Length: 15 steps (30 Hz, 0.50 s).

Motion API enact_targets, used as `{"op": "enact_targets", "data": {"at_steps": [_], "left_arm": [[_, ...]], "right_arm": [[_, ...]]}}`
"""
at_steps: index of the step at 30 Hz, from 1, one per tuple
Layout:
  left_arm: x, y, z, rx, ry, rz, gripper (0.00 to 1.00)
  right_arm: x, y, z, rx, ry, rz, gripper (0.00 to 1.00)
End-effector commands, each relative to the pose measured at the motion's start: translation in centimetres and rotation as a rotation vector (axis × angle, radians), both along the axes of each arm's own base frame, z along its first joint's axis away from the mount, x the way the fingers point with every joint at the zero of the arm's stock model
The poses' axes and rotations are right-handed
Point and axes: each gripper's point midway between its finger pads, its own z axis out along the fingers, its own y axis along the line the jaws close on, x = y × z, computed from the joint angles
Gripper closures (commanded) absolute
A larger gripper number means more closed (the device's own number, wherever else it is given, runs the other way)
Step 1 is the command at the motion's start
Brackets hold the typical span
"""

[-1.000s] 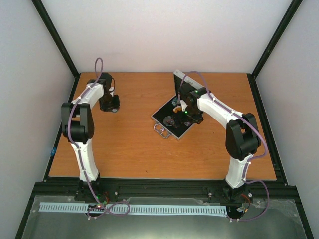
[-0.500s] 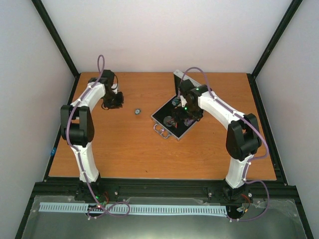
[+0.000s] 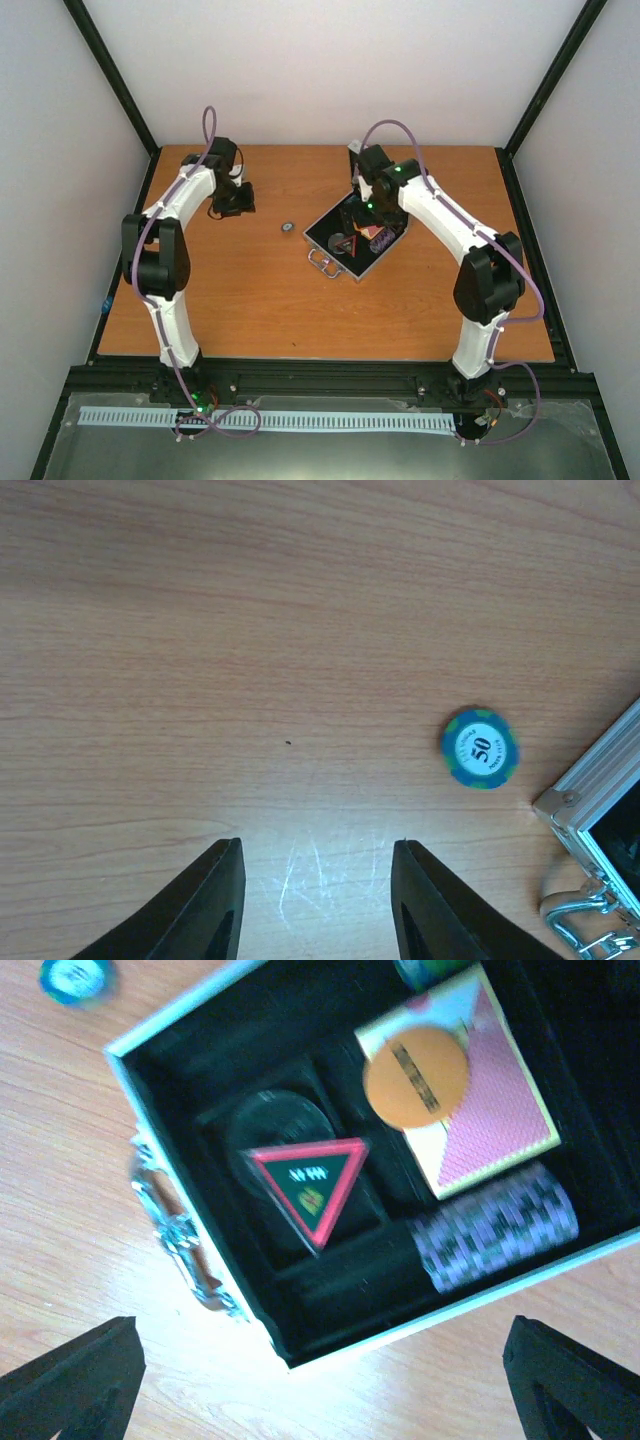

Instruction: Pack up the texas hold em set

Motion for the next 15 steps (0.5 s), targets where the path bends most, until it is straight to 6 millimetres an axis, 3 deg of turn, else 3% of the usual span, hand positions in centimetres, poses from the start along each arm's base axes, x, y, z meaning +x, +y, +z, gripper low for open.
{"op": "enact_targets", "data": {"at_steps": [1, 5, 8, 15], "left_arm": [[0.1, 1.6, 3.0, -0.002, -0.068, 0.050, 0.57], [-0.7, 4.8, 5.3, -0.040, -0.125, 0.161, 0.50], [-1.3, 6.7, 8.3, 0.007, -0.200, 0.201, 0.48], [-3.6, 6.7, 15.8, -0.045, -0.364, 0.255, 0.43]], "right_arm": [[0.2, 3.1, 2.1, -0.022, -0.049, 0.107, 0.00], [0.7, 7.6, 3.8, -0.014, -0.088, 0.208, 0.00], [1.1, 10.3, 3.4, 0.003, -0.078, 0.251, 0.00], [3.4, 16.1, 1.2, 0.067, -0.102, 0.293, 0.00]]}}
